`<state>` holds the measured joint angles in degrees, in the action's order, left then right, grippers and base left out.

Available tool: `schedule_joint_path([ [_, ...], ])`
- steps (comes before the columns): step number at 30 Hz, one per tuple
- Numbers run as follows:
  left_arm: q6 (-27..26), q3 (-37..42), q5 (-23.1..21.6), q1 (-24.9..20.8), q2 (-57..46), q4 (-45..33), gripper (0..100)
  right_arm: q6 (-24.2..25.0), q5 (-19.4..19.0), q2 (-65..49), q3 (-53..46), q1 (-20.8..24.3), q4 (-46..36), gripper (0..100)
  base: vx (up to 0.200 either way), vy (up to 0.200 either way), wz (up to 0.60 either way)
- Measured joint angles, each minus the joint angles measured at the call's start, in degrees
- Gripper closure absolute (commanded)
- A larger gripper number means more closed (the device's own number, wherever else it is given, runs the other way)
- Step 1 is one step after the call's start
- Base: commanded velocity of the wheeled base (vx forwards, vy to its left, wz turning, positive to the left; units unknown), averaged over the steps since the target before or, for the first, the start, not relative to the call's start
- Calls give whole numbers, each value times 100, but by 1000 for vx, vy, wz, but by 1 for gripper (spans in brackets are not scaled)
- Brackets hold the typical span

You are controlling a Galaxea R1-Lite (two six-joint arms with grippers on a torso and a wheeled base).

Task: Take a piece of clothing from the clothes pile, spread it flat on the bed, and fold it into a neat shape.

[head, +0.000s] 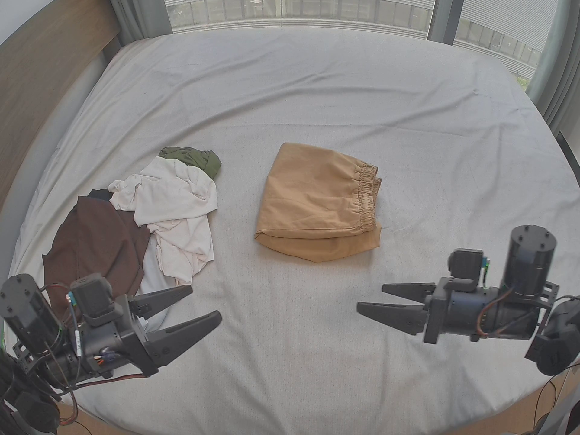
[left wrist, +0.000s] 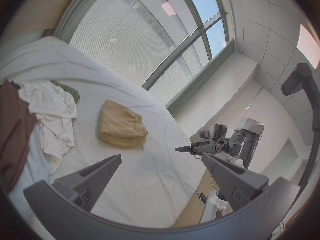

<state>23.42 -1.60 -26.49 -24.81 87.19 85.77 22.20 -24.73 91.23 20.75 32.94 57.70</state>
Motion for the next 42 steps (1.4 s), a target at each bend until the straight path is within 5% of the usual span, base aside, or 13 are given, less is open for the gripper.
schedule_joint_path([
  [10,-235,61,495,15,-1977,-1645,0,-129,99,-2205,-510,-367,-1081,0,0,0,0],
  [20,-1086,34,640,384,-4351,-4693,0,-349,130,-4725,-592,-1296,-3209,0,0,0,0],
  [26,-1370,-27,675,706,-5648,-6144,0,-501,134,-5805,-628,-2015,-3791,0,0,0,0],
  [38,-1460,2,851,1139,-7452,-7379,0,-742,130,-7770,-1307,-2895,-4728,0,0,0,0],
  [42,-1471,45,1062,1261,-7809,-7526,0,-1139,530,-8449,-1631,-3145,-5398,0,0,0,0],
])
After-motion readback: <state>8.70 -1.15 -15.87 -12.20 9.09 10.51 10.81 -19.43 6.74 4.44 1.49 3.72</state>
